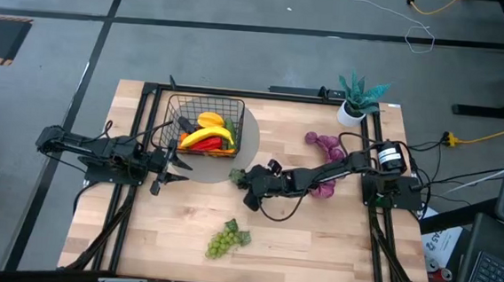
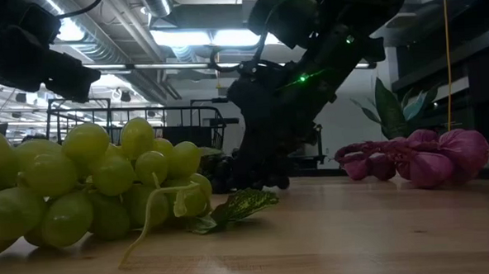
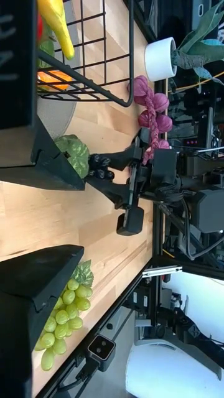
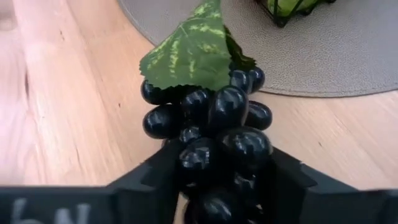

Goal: Build produce basket
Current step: Put the violet grapes into the wire basket

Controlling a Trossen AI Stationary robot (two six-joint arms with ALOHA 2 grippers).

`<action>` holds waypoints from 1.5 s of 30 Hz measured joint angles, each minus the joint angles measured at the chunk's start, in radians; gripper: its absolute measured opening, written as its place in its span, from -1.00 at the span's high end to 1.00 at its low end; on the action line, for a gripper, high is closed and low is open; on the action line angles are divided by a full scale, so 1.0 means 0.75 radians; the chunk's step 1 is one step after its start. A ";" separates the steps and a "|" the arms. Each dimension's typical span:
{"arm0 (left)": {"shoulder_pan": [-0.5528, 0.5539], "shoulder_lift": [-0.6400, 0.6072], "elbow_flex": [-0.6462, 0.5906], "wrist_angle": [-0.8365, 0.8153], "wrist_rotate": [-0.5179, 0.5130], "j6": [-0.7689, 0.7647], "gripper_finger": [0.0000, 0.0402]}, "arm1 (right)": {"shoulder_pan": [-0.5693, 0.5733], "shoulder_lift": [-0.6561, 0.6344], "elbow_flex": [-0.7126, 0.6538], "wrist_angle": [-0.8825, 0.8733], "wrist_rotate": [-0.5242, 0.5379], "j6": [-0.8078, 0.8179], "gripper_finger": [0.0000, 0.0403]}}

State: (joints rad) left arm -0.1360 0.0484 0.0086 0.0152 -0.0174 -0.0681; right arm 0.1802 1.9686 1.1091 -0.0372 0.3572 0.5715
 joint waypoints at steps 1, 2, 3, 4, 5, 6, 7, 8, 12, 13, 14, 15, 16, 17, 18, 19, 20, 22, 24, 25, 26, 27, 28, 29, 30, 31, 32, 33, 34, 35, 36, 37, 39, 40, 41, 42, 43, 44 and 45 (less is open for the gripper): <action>0.000 0.000 0.000 0.000 0.000 0.000 0.27 | 0.000 -0.001 0.001 0.002 0.000 0.006 0.20; 0.000 0.000 0.000 0.000 0.000 0.000 0.27 | 0.000 -0.002 0.001 0.003 -0.001 0.015 0.27; 0.000 0.000 0.000 0.000 0.000 0.000 0.27 | 0.000 -0.002 0.002 0.004 -0.001 0.031 0.33; 0.000 0.000 0.000 0.000 0.000 0.000 0.27 | 0.000 -0.002 0.002 0.005 -0.002 0.040 0.38; 0.000 0.000 0.000 0.000 0.000 0.000 0.27 | 0.000 -0.002 0.002 0.006 -0.002 0.048 0.42; 0.000 0.000 0.000 0.000 0.000 0.000 0.27 | 0.000 -0.002 0.002 0.007 -0.003 0.060 0.45; 0.000 0.000 0.000 0.000 0.000 0.000 0.27 | 0.000 -0.002 0.002 0.008 -0.004 0.070 0.47; 0.000 0.000 0.000 0.000 0.000 0.000 0.27 | 0.000 -0.002 0.002 0.008 -0.005 0.078 0.48; 0.000 0.000 0.000 0.000 0.000 0.000 0.27 | -0.001 -0.002 0.002 0.028 -0.019 0.194 0.49; 0.000 0.000 0.000 0.000 0.000 0.000 0.27 | -0.001 -0.002 0.002 0.031 -0.020 0.232 0.49; 0.000 0.000 0.000 0.000 0.000 0.000 0.27 | -0.001 -0.002 0.002 0.036 -0.025 0.255 0.49; 0.000 0.000 0.000 0.000 0.000 0.000 0.27 | 0.000 -0.002 0.002 0.045 -0.040 0.264 0.50; 0.000 0.000 0.000 0.000 0.000 0.000 0.27 | 0.000 -0.002 0.003 0.064 -0.073 0.245 0.50; 0.000 0.000 0.000 0.000 0.000 0.000 0.27 | 0.004 0.000 0.003 0.091 -0.107 0.206 0.50; 0.000 0.000 0.000 0.000 0.000 0.000 0.27 | 0.009 0.003 0.003 0.121 -0.128 0.157 0.50; 0.000 0.000 0.000 0.000 0.001 0.000 0.27 | 0.015 0.004 0.002 0.152 -0.163 0.122 0.50; 0.000 0.000 0.000 0.000 0.000 0.000 0.27 | 0.021 0.004 0.002 0.186 -0.185 0.095 0.50; 0.000 0.000 0.000 0.000 0.000 0.000 0.27 | 0.026 0.004 0.002 0.256 -0.204 0.065 0.50; 0.000 0.000 0.000 0.000 0.000 0.000 0.27 | 0.029 0.004 0.003 0.298 -0.194 0.065 0.50; 0.000 0.000 0.000 0.000 0.001 0.000 0.27 | 0.028 0.004 0.003 0.311 -0.188 0.066 0.50; 0.000 0.000 0.000 0.000 0.000 0.000 0.27 | 0.027 0.004 0.003 0.321 -0.175 0.067 0.50; 0.000 0.000 0.000 0.000 0.000 0.000 0.27 | 0.028 0.004 0.003 0.333 -0.170 0.069 0.50; 0.000 0.000 0.000 0.000 0.001 0.000 0.27 | 0.029 0.004 0.003 0.347 -0.170 0.068 0.50; 0.000 0.000 0.000 0.000 0.000 0.000 0.27 | 0.029 0.004 0.003 0.356 -0.170 0.068 0.50; 0.000 0.000 0.000 0.000 0.000 0.000 0.27 | 0.029 0.004 0.003 0.367 -0.171 0.067 0.50; 0.000 0.000 0.000 0.000 0.001 0.000 0.27 | 0.029 0.004 0.002 0.381 -0.172 0.067 0.50; 0.000 0.000 0.000 0.000 0.000 0.000 0.27 | 0.029 0.004 0.002 0.397 -0.172 0.067 0.50; 0.000 0.000 0.000 0.000 0.000 0.000 0.27 | 0.027 0.004 0.002 0.421 -0.171 0.065 0.50; 0.000 0.000 0.000 0.000 0.001 0.000 0.27 | 0.026 0.004 0.002 0.441 -0.170 0.061 0.50; 0.000 0.000 0.000 0.000 0.000 0.000 0.27 | 0.026 0.002 0.002 0.454 -0.170 0.051 0.50; 0.000 0.000 0.000 0.000 0.000 0.000 0.27 | 0.026 -0.002 0.002 0.462 -0.171 0.036 0.50; 0.000 0.000 0.000 0.000 0.000 0.000 0.27 | 0.026 -0.009 0.002 0.468 -0.179 0.029 0.50; 0.000 0.000 0.000 0.000 0.000 0.000 0.27 | 0.026 -0.034 0.002 0.473 -0.200 0.019 0.50; 0.000 0.000 0.000 0.000 0.000 0.000 0.27 | 0.027 -0.050 0.002 0.475 -0.202 0.000 0.50; 0.000 0.000 0.000 0.000 0.000 0.000 0.27 | 0.028 -0.068 0.002 0.471 -0.202 -0.009 0.50; 0.000 0.000 0.000 0.000 0.000 0.000 0.27 | 0.028 -0.084 0.002 0.473 -0.202 -0.026 0.50; 0.000 0.000 0.000 0.000 0.000 0.000 0.27 | 0.028 -0.101 0.002 0.469 -0.201 -0.043 0.50; 0.000 0.000 0.000 0.000 0.000 0.000 0.27 | 0.027 -0.117 0.002 0.470 -0.199 -0.066 0.50; 0.000 0.000 0.000 0.000 0.000 0.000 0.27 | 0.027 -0.137 0.002 0.471 -0.189 -0.086 0.50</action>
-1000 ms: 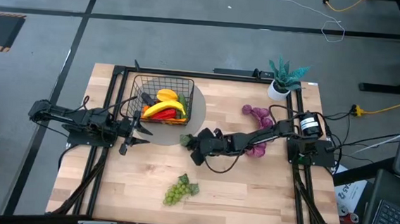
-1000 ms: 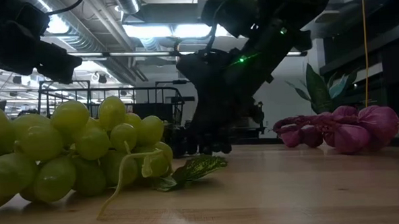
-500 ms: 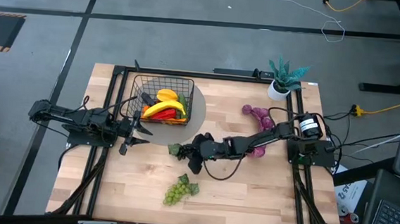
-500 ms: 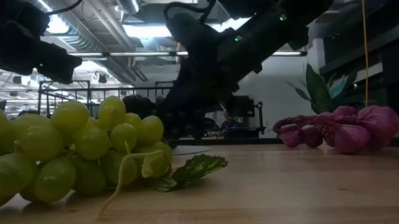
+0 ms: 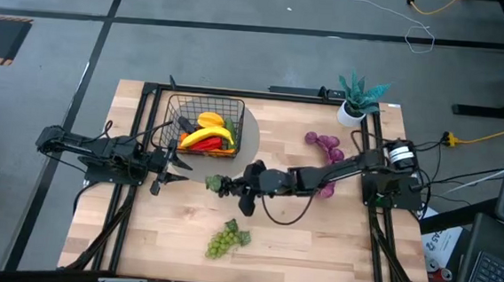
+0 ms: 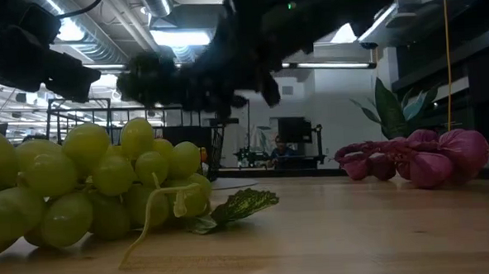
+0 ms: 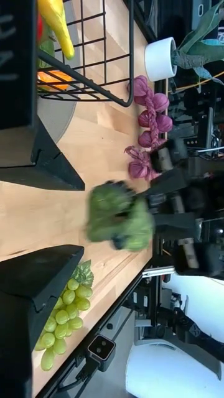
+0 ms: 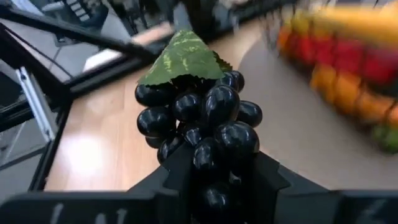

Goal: Build produce basket
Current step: Put the violet grapes into the wire basket

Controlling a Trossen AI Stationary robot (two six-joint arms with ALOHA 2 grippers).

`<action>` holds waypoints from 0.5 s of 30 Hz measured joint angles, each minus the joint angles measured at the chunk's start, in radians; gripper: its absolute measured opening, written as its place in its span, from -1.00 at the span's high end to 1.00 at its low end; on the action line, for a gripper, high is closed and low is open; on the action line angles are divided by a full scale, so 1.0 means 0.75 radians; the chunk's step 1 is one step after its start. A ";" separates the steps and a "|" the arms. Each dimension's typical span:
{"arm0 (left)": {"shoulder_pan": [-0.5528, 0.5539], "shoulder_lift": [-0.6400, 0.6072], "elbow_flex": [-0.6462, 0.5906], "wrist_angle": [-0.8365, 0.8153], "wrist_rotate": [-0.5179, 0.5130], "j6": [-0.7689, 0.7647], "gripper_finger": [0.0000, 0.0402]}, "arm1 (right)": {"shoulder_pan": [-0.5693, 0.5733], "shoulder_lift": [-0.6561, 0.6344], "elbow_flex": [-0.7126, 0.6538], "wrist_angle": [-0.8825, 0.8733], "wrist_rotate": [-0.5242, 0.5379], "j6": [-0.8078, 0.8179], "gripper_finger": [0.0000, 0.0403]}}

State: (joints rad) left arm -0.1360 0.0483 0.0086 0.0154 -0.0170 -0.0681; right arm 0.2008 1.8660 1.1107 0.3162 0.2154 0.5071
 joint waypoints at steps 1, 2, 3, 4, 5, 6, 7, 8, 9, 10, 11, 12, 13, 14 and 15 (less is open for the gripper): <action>0.000 0.000 0.000 0.000 0.000 0.000 0.27 | 0.000 -0.019 0.000 0.000 0.023 -0.026 0.50; 0.000 0.000 0.000 0.000 0.000 0.000 0.27 | 0.000 -0.037 0.000 0.004 0.050 -0.050 0.50; 0.000 0.000 0.000 0.000 0.000 0.000 0.27 | 0.000 -0.054 0.001 0.003 0.081 -0.071 0.50; 0.000 0.000 0.000 0.000 0.000 0.000 0.27 | 0.000 -0.065 0.001 0.006 0.118 -0.098 0.50; 0.000 0.000 0.000 0.000 0.000 0.000 0.27 | 0.000 -0.074 0.001 0.014 0.152 -0.128 0.50; 0.000 0.000 0.000 0.000 0.000 0.000 0.27 | 0.000 -0.083 0.001 0.015 0.190 -0.147 0.50; 0.000 0.000 0.000 0.000 0.000 0.000 0.27 | 0.000 -0.087 0.001 0.029 0.224 -0.169 0.50; 0.000 0.000 0.000 0.000 0.000 0.000 0.27 | -0.001 -0.087 0.001 0.056 0.253 -0.197 0.50; 0.000 0.000 0.000 0.000 0.000 0.000 0.27 | -0.004 -0.087 0.001 0.078 0.283 -0.219 0.50; 0.000 0.000 0.000 -0.001 0.000 0.000 0.27 | -0.007 -0.087 0.001 0.100 0.306 -0.240 0.50; 0.000 0.000 0.000 0.000 0.000 0.000 0.27 | -0.012 -0.087 0.001 0.116 0.319 -0.263 0.50; 0.000 0.000 0.000 0.000 0.000 0.000 0.27 | -0.018 -0.087 0.001 0.125 0.327 -0.266 0.50; 0.000 0.000 0.000 -0.001 0.000 0.000 0.27 | -0.024 -0.087 0.001 0.128 0.327 -0.269 0.50; 0.000 0.000 0.000 0.000 0.000 0.000 0.27 | -0.031 -0.087 0.001 0.129 0.330 -0.270 0.50; 0.000 0.000 0.000 0.000 0.000 0.000 0.27 | -0.038 -0.087 0.000 0.143 0.329 -0.275 0.50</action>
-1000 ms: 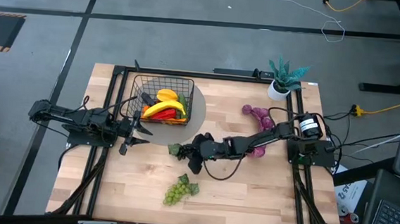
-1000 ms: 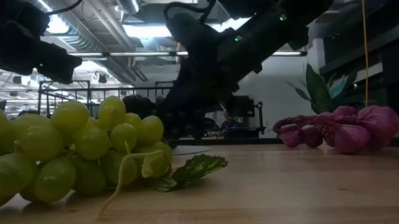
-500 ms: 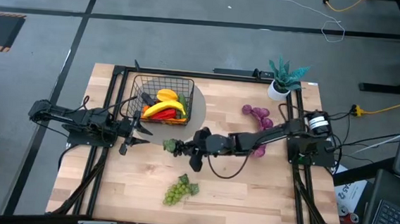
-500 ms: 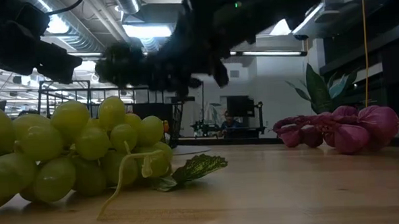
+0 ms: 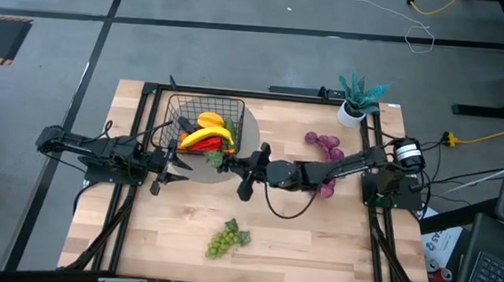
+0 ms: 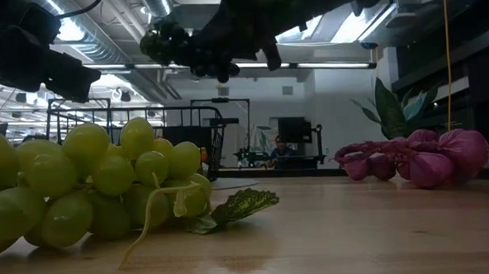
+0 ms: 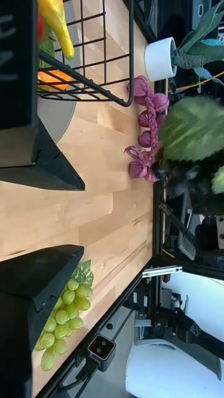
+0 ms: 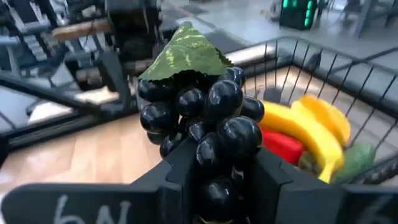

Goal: Build produce basket
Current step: Put the violet grapes into the wire basket

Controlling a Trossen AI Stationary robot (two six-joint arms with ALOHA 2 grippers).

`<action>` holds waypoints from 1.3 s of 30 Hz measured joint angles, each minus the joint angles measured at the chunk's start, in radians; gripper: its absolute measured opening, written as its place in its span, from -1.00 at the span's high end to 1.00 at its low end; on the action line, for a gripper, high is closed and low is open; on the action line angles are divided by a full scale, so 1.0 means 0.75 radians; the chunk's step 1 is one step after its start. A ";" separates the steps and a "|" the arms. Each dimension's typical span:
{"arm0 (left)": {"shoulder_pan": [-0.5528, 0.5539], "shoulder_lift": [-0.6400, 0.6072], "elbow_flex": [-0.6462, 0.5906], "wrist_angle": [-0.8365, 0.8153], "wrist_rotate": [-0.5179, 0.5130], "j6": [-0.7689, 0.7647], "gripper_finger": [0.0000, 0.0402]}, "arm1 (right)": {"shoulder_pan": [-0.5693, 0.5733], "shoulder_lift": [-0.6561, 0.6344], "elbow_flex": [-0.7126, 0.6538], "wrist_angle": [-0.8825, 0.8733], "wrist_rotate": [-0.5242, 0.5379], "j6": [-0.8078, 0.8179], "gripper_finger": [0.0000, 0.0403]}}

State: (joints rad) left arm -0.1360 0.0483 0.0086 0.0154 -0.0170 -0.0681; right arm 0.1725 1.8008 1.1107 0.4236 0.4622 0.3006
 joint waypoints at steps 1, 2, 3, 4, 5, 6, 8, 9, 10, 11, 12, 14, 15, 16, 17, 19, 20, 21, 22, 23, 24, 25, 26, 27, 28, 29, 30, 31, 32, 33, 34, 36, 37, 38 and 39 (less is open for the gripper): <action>0.000 0.000 0.000 0.000 0.000 0.000 0.27 | -0.007 0.000 -0.001 0.032 0.000 -0.019 0.50; 0.000 0.000 0.000 0.000 -0.001 0.000 0.27 | -0.015 0.000 0.000 0.065 0.000 -0.034 0.50; 0.000 0.000 0.000 0.000 0.000 0.000 0.27 | -0.024 -0.001 0.001 0.092 0.000 -0.059 0.50; 0.000 0.000 0.000 0.000 0.000 0.000 0.27 | -0.034 -0.001 0.001 0.113 -0.001 -0.076 0.50; 0.000 0.000 0.000 0.000 0.000 0.000 0.27 | -0.045 -0.001 0.001 0.133 -0.001 -0.097 0.50; 0.000 0.000 0.000 0.000 0.000 0.000 0.27 | -0.057 0.000 0.000 0.163 -0.003 -0.107 0.50; 0.000 0.000 0.000 0.000 -0.001 0.000 0.27 | -0.089 0.000 0.011 0.216 -0.025 -0.134 0.50; 0.000 0.000 0.000 0.000 0.000 0.000 0.27 | -0.107 0.000 0.028 0.217 -0.036 -0.140 0.50; 0.000 0.000 0.000 0.000 0.000 0.000 0.27 | -0.126 0.000 0.042 0.215 -0.053 -0.140 0.50; 0.000 0.000 0.000 0.000 0.000 0.000 0.27 | -0.147 0.000 0.060 0.209 -0.063 -0.138 0.50; 0.000 0.000 0.000 0.000 0.000 0.000 0.27 | -0.166 0.000 0.077 0.207 -0.083 -0.136 0.50; 0.000 0.000 0.000 0.000 0.000 0.000 0.27 | -0.203 0.000 0.115 0.208 -0.113 -0.135 0.50; 0.000 0.000 0.000 0.000 0.000 0.000 0.27 | -0.219 0.000 0.131 0.208 -0.126 -0.134 0.50; 0.000 0.000 0.000 0.000 0.000 0.000 0.27 | -0.233 0.000 0.147 0.207 -0.133 -0.134 0.50; 0.000 0.000 0.000 0.000 0.000 0.000 0.27 | -0.243 0.000 0.160 0.205 -0.142 -0.134 0.50; 0.000 0.000 0.000 0.000 0.000 0.000 0.27 | -0.259 0.003 0.181 0.200 -0.164 -0.134 0.50; 0.000 0.000 0.000 0.000 -0.001 0.000 0.27 | -0.265 0.005 0.189 0.196 -0.166 -0.135 0.50; 0.000 0.000 0.000 0.000 0.000 0.000 0.27 | -0.271 0.006 0.196 0.182 -0.166 -0.137 0.50; 0.000 0.000 0.000 0.000 0.000 0.000 0.27 | -0.275 0.006 0.201 0.168 -0.166 -0.137 0.50; 0.000 0.000 0.000 0.000 0.000 0.000 0.27 | -0.280 0.006 0.203 0.155 -0.167 -0.136 0.50; 0.000 0.000 0.000 0.000 0.000 0.000 0.27 | -0.284 0.006 0.203 0.146 -0.167 -0.134 0.50; 0.000 0.000 0.000 0.000 0.000 0.000 0.27 | -0.288 0.006 0.203 0.139 -0.167 -0.134 0.50; 0.000 0.000 0.000 0.000 0.000 0.000 0.27 | -0.294 0.008 0.203 0.138 -0.166 -0.134 0.50; 0.000 0.000 0.000 0.000 0.000 0.000 0.27 | -0.299 0.008 0.203 0.138 -0.166 -0.134 0.50; 0.000 0.000 0.000 0.000 0.000 0.000 0.27 | -0.305 0.008 0.203 0.140 -0.166 -0.133 0.50; 0.000 0.000 0.000 0.000 0.000 0.000 0.27 | -0.312 0.008 0.203 0.142 -0.166 -0.129 0.50; 0.000 0.000 0.000 0.000 0.000 0.000 0.27 | -0.319 0.008 0.203 0.143 -0.167 -0.129 0.50; 0.000 0.000 0.000 0.000 0.000 0.000 0.27 | -0.325 0.008 0.203 0.141 -0.167 -0.129 0.50; 0.000 0.000 0.000 0.000 0.000 0.000 0.27 | -0.332 0.008 0.203 0.140 -0.167 -0.129 0.50; 0.000 0.000 0.000 0.000 0.000 0.000 0.27 | -0.336 0.008 0.203 0.140 -0.170 -0.129 0.50; 0.000 0.000 0.000 0.000 0.000 0.000 0.27 | -0.341 0.011 0.203 0.145 -0.188 -0.130 0.50; 0.000 0.000 0.000 0.000 0.000 0.000 0.27 | -0.353 0.023 0.204 0.162 -0.255 -0.132 0.50; 0.000 0.000 0.000 0.000 0.000 0.000 0.27 | -0.357 0.034 0.204 0.176 -0.294 -0.136 0.50; 0.000 0.000 0.000 0.000 0.000 0.000 0.27 | -0.362 0.045 0.204 0.196 -0.333 -0.142 0.50; 0.000 0.000 0.000 0.000 0.000 0.000 0.27 | -0.367 0.057 0.204 0.211 -0.363 -0.160 0.50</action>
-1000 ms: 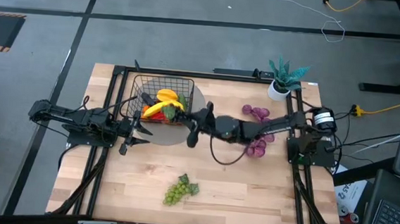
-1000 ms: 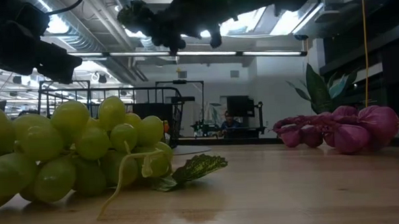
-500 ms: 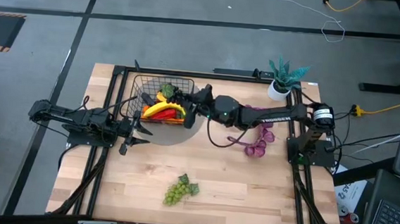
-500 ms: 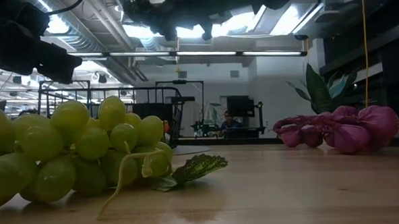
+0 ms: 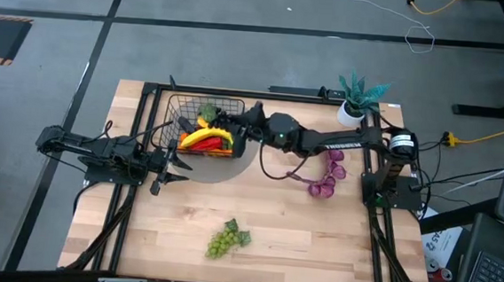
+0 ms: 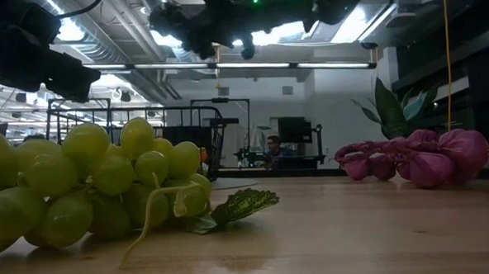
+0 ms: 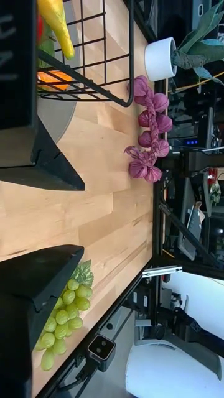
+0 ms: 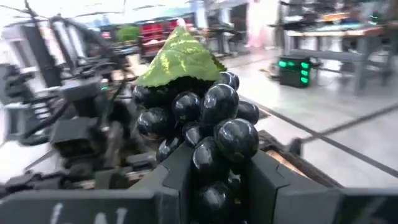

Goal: Build produce basket
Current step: Put the violet grapes into the wire basket

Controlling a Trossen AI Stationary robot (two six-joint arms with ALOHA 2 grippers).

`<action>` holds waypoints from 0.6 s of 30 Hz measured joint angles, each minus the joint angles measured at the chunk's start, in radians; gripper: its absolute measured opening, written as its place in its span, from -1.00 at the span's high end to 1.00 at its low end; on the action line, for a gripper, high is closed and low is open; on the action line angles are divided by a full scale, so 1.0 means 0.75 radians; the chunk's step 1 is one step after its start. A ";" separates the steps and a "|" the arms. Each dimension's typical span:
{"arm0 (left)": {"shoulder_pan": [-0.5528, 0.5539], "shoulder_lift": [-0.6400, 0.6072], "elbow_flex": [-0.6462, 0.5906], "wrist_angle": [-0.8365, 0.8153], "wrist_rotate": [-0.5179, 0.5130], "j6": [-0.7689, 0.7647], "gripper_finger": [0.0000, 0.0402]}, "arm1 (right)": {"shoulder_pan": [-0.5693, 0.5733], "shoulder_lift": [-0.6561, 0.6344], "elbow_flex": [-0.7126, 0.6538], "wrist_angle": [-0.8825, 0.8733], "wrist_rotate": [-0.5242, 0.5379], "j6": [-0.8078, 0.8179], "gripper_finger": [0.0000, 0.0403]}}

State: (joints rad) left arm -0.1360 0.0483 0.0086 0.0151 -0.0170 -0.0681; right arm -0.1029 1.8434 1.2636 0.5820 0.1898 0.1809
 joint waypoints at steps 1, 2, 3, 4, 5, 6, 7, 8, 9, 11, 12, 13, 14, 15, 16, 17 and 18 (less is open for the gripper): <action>0.000 0.000 0.000 0.000 0.000 0.000 0.27 | -0.004 0.012 0.000 0.017 -0.023 -0.012 0.50; 0.000 0.000 0.000 0.000 0.000 0.000 0.27 | -0.008 0.024 0.000 0.022 -0.037 -0.026 0.50; 0.000 0.000 0.000 0.000 0.000 0.000 0.27 | -0.012 0.035 0.000 0.025 -0.040 -0.036 0.50; 0.000 0.000 0.000 0.000 0.000 0.000 0.27 | -0.016 0.047 0.000 0.024 -0.039 -0.043 0.50; 0.000 0.000 0.000 0.000 0.000 0.000 0.27 | -0.019 0.058 0.000 0.028 -0.037 -0.045 0.50; 0.000 0.000 0.000 0.000 0.000 0.000 0.27 | -0.021 0.067 0.000 0.034 -0.037 -0.044 0.50; 0.000 0.000 0.000 0.000 0.000 0.000 0.27 | -0.022 0.073 -0.001 0.046 -0.035 -0.040 0.50; 0.000 0.000 0.000 0.000 0.000 0.000 0.27 | -0.022 0.081 -0.001 0.072 -0.034 -0.039 0.50; 0.000 0.000 0.000 0.000 0.000 0.000 0.27 | -0.021 0.087 -0.001 0.099 -0.035 -0.046 0.50; 0.000 0.000 0.000 0.000 0.000 0.000 0.27 | -0.020 0.095 -0.001 0.123 -0.036 -0.056 0.46; 0.000 0.000 0.000 0.000 0.000 0.000 0.27 | -0.019 0.096 -0.001 0.116 -0.038 -0.040 0.43; 0.000 0.000 0.000 0.000 0.000 0.000 0.27 | -0.019 0.098 -0.001 0.114 -0.040 -0.036 0.37; 0.000 0.000 0.000 0.000 0.000 0.000 0.27 | -0.019 0.098 -0.001 0.114 -0.039 -0.038 0.30; 0.000 0.000 0.000 0.000 0.000 0.000 0.27 | -0.020 0.098 -0.001 0.116 -0.038 -0.041 0.22; 0.000 0.000 0.000 0.000 0.000 0.000 0.27 | -0.020 0.098 -0.001 0.122 -0.036 -0.042 0.13; 0.000 0.000 0.000 0.000 0.000 0.000 0.27 | -0.020 0.098 -0.001 0.131 -0.035 -0.042 0.04; 0.000 0.000 0.000 0.000 0.000 0.000 0.27 | -0.021 0.098 -0.001 0.143 -0.035 -0.042 -0.06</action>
State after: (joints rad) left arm -0.1360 0.0483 0.0086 0.0151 -0.0170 -0.0681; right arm -0.1188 1.9167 1.2633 0.6889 0.1637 0.1493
